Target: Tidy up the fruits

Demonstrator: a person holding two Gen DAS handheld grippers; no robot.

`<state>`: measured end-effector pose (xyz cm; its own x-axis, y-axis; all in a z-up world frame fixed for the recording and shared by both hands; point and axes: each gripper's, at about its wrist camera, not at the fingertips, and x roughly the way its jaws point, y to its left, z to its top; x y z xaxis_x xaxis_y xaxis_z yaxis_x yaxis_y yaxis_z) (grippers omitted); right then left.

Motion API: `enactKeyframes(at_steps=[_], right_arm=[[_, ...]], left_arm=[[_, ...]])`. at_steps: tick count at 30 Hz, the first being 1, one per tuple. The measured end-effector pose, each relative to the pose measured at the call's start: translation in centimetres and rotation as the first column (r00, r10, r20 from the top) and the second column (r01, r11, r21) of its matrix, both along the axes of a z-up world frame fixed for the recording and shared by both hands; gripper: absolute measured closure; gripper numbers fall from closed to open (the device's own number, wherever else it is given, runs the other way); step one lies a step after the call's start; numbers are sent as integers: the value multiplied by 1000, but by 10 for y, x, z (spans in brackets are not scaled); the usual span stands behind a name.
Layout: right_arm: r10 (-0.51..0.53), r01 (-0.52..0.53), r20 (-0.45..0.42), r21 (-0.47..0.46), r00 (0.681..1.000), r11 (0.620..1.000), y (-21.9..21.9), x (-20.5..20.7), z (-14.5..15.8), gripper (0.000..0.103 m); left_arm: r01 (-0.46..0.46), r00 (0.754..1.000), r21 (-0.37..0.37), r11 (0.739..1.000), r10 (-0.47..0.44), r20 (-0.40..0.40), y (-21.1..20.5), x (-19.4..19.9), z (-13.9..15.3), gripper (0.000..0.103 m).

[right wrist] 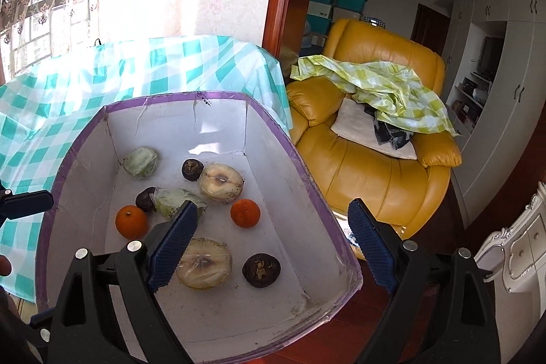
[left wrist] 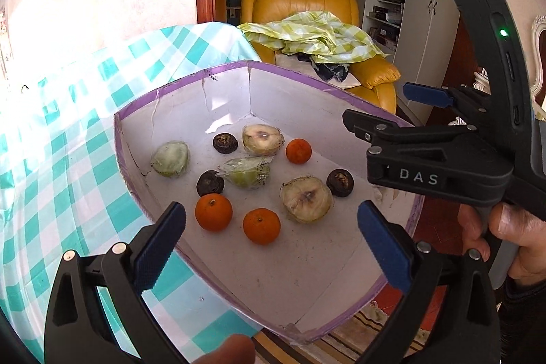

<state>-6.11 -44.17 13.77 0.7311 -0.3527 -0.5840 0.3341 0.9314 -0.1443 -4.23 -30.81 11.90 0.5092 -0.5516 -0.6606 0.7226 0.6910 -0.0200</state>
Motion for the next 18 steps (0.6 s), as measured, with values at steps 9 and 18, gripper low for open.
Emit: enactKeyframes(at_steps=[9, 18], right_arm=[[-63, 63, 1, -14, 998, 998, 2, -18, 4, 17], [-37, 37, 35, 2, 999, 999, 15, -22, 15, 17]], left_arm=[[-43, 999, 8, 999, 43, -20, 4, -2, 4, 2], [-85, 996, -84, 993, 82, -41, 33, 6, 27, 2]])
